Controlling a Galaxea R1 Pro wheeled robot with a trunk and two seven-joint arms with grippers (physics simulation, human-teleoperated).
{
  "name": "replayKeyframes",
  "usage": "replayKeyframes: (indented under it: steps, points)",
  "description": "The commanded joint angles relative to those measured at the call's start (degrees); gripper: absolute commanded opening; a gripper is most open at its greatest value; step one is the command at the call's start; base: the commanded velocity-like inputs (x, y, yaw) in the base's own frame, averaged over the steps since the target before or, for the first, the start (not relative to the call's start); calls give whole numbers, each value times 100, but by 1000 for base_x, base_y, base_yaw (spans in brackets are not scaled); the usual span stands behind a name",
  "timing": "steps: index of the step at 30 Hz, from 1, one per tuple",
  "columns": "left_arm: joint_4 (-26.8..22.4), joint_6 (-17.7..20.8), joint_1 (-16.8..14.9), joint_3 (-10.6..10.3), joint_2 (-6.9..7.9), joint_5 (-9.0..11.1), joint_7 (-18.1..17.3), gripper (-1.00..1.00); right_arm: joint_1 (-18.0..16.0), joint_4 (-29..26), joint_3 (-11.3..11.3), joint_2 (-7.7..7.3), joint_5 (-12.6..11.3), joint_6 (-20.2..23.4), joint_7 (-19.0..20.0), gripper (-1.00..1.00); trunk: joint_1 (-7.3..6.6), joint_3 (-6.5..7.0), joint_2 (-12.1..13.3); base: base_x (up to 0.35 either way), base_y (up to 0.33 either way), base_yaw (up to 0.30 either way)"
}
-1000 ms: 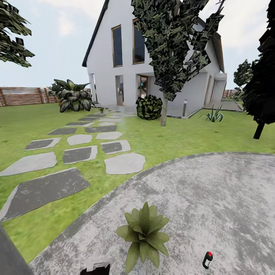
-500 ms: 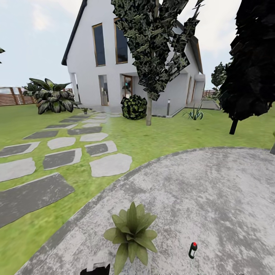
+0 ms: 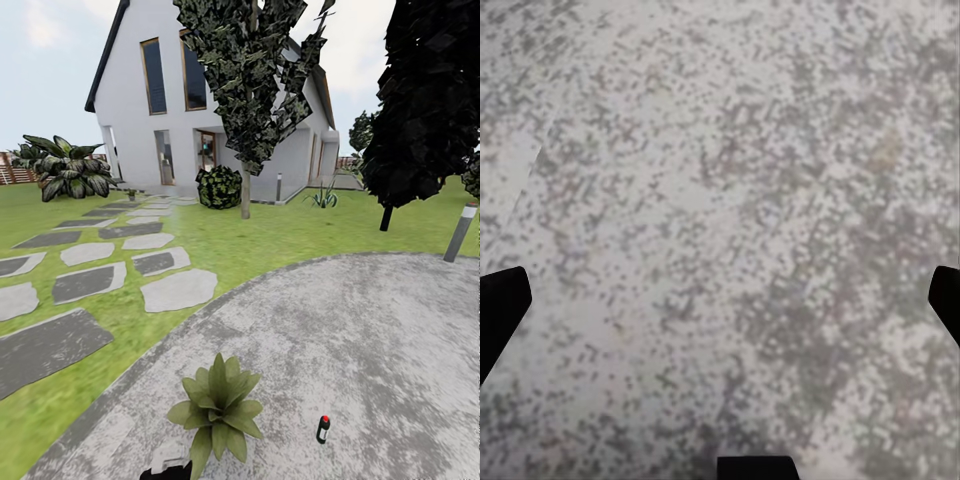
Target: Pick up the pesticide atomizer in the garden and spray insectifuge to fully cover both potted plants in the garden.
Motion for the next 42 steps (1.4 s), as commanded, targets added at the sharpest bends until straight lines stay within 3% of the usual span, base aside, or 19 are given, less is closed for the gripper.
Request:
replayKeyframes:
  steps: [1, 15, 42]
  points:
    - [-1, -3, -2, -3, 0, 55, -2, 100, -3, -2, -6, 1, -4, -4, 3, 100, -1, -6, -2, 0, 0, -112]
    - [-1, -3, -2, -3, -1, 55, -2, 100, 0, -7, -6, 1, -9, -14, 3, 100, -1, 2, -2, 0, 0, -77]
    - [-1, -3, -2, -3, -1, 55, -2, 100, 0, -6, -8, 1, -11, -10, 3, 100, -1, 139, -2, 0, 0, -217]
